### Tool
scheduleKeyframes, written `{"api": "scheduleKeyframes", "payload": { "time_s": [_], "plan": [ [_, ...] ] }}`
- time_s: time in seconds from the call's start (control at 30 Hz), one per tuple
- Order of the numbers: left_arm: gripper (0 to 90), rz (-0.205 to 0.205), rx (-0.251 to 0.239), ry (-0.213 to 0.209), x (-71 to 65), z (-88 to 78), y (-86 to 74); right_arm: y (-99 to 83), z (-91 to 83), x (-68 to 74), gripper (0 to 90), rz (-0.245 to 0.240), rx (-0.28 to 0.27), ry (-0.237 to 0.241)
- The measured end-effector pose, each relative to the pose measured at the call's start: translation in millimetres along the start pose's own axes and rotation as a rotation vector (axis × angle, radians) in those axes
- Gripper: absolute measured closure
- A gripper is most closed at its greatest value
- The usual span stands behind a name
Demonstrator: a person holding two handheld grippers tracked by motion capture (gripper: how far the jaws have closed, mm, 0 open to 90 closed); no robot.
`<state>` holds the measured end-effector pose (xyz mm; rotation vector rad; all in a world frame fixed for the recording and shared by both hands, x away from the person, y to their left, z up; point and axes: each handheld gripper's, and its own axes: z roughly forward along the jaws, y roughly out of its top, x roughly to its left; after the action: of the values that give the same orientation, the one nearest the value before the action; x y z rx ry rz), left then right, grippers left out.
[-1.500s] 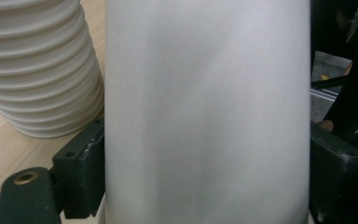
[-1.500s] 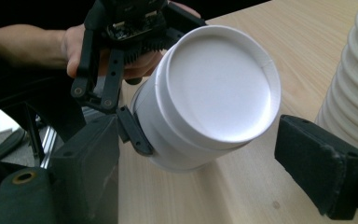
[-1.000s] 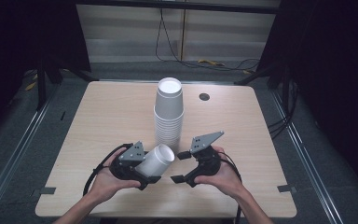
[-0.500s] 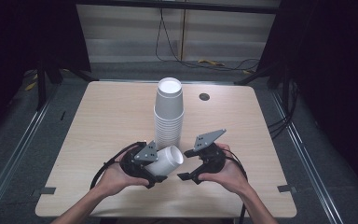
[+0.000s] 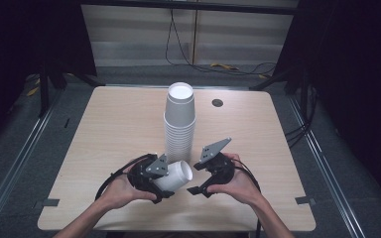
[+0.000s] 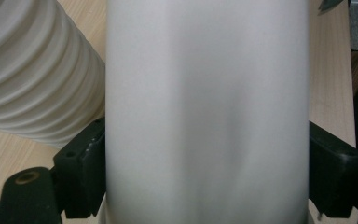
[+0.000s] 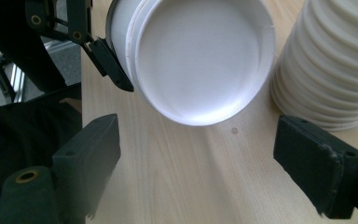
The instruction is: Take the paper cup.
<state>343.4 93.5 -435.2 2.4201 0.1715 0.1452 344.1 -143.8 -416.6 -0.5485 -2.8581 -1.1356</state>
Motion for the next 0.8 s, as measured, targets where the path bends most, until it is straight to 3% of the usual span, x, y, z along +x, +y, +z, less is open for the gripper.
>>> {"api": "scheduleKeyframes", "payload": {
  "time_s": [0.17, 0.4, 0.8],
  "plan": [
    [15.3, 0.023, 0.028, -0.014, -0.5, -1.5, 0.2, 4.5, 5.1, -0.7, 14.9, -0.005, 0.03, 0.016],
    [15.3, 0.033, 0.054, -0.014, -4.7, 3.9, -0.3, 1.1, 17.0, 1.1, 15.6, -0.026, 0.118, 0.006],
    [15.3, 0.071, 0.081, -0.044, -10.7, 8.7, 3.1, 3.6, 20.4, 7.2, 15.7, -0.051, 0.129, 0.026]
  ]
}}
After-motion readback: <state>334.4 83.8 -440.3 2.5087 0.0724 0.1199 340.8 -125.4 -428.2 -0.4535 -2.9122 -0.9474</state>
